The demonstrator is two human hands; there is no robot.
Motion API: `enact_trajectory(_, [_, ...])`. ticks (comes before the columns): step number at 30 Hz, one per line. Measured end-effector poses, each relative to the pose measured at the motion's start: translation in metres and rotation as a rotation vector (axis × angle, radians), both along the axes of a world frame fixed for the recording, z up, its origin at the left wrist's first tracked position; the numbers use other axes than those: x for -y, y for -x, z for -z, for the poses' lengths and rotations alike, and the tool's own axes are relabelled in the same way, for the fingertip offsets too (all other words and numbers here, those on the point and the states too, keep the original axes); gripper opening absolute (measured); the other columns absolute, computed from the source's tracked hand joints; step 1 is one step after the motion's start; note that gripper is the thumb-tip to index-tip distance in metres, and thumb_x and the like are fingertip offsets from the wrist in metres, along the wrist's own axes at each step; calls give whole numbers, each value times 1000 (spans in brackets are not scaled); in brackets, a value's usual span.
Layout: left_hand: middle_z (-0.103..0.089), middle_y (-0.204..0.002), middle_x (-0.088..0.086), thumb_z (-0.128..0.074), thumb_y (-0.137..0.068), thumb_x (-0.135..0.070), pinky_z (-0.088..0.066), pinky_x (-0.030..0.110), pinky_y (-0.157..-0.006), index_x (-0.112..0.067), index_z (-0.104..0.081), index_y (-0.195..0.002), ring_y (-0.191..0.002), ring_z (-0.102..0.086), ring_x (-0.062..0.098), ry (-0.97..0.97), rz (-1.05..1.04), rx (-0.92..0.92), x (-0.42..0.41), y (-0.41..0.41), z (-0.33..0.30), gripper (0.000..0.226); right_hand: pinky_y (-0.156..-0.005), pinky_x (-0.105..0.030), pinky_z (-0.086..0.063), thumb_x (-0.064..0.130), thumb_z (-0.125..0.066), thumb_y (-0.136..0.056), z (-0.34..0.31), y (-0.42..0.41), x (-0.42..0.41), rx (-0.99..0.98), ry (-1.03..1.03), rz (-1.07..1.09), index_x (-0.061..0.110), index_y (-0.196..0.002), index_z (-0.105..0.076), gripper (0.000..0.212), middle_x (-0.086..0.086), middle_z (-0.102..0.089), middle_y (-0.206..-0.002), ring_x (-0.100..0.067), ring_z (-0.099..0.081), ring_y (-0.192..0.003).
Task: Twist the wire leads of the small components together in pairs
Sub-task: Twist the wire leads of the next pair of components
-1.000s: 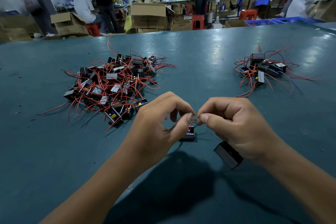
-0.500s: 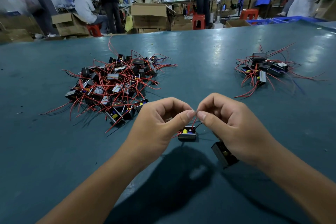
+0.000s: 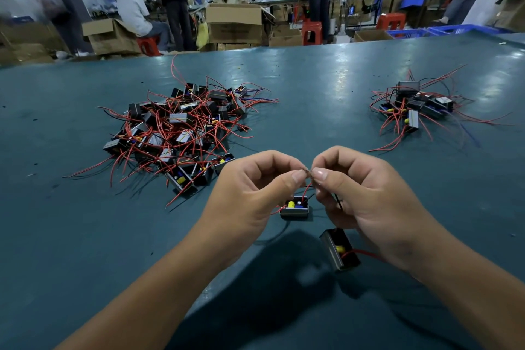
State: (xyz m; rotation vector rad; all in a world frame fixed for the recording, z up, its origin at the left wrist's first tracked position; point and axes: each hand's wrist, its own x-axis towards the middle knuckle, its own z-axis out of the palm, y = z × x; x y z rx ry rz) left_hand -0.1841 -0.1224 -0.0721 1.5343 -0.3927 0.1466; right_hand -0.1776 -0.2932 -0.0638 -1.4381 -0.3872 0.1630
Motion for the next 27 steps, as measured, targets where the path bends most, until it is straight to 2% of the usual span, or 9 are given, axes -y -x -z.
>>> enact_trajectory(5, [-67,-71,-5,-70,-84,-14,-45,16,-59,-18,-76,-84,-62,-54,6,12,26,2,-1,0,-1,7,-40,-18,-28,13,-58,-92,0,-1,1,-93,-56,-27,19,-75,-63,19,0,-47,-61,-9,-35,-51])
enact_trajectory(9, [-60,-70,2,-75,-78,-18,-41,23,-59,-18,-75,-80,-62,-49,13,45,44,-56,-2,-1,-1,2,-41,-17,-28,13,-58,-92,0,-1,0,-109,-40,-50,20,-75,-63,19,0,-46,-62,-8,-35,-51])
enact_trajectory(14, [-57,-66,1,-74,-71,-23,-39,22,-59,-18,-73,-75,-60,-46,12,79,77,-137,-2,-3,1,7,-42,-17,-26,15,-62,-88,0,1,0,-127,-51,-115,20,-73,-61,16,0,-44,-62,-9,-34,-52])
enact_trajectory(16, [-58,-68,0,-73,-73,-19,-40,20,-60,-18,-73,-75,-61,-47,12,50,56,-97,-2,-3,1,2,-42,-16,-26,14,-66,-84,0,2,2,-125,-51,-152,19,-73,-61,13,0,-43,-62,-8,-33,-52])
enact_trajectory(20, [-58,-70,1,-71,-80,-19,-37,22,-60,-21,-72,-80,-64,-47,14,-10,62,40,-6,-1,-2,2,-41,-14,-25,15,-57,-82,-4,1,4,-140,-64,-220,17,-73,-60,9,3,-41,-58,-4,-31,-48])
enact_trajectory(22, [-56,-72,11,-68,-84,-23,-35,31,-59,-21,-70,-82,-64,-45,28,-106,52,147,-8,0,-4,4,-41,-14,-24,13,-56,-81,-5,1,6,-150,-66,-248,17,-72,-59,11,5,-38,-56,-4,-29,-47])
enact_trajectory(23, [-58,-75,11,-66,-86,-22,-36,31,-60,-19,-69,-83,-67,-48,29,-156,44,208,-9,1,-5,5,-41,-14,-23,13,-56,-81,-6,1,7,-159,-63,-260,17,-71,-59,11,5,-36,-56,-4,-28,-48])
enact_trajectory(25, [-61,-82,4,-64,-89,-17,-42,27,-66,-14,-68,-86,-72,-56,22,-262,23,337,-9,1,-7,6,-42,-14,-21,13,-56,-81,-7,1,9,-171,-50,-273,17,-71,-58,11,5,-31,-58,-5,-25,-48])
enact_trajectory(27, [-62,-85,1,-63,-89,-13,-46,32,-67,-9,-67,-87,-75,-57,25,-366,-25,451,-10,0,-8,6,-42,-15,-20,13,-56,-80,-7,1,9,-161,-29,-271,18,-70,-58,11,3,-29,-60,-5,-24,-49])
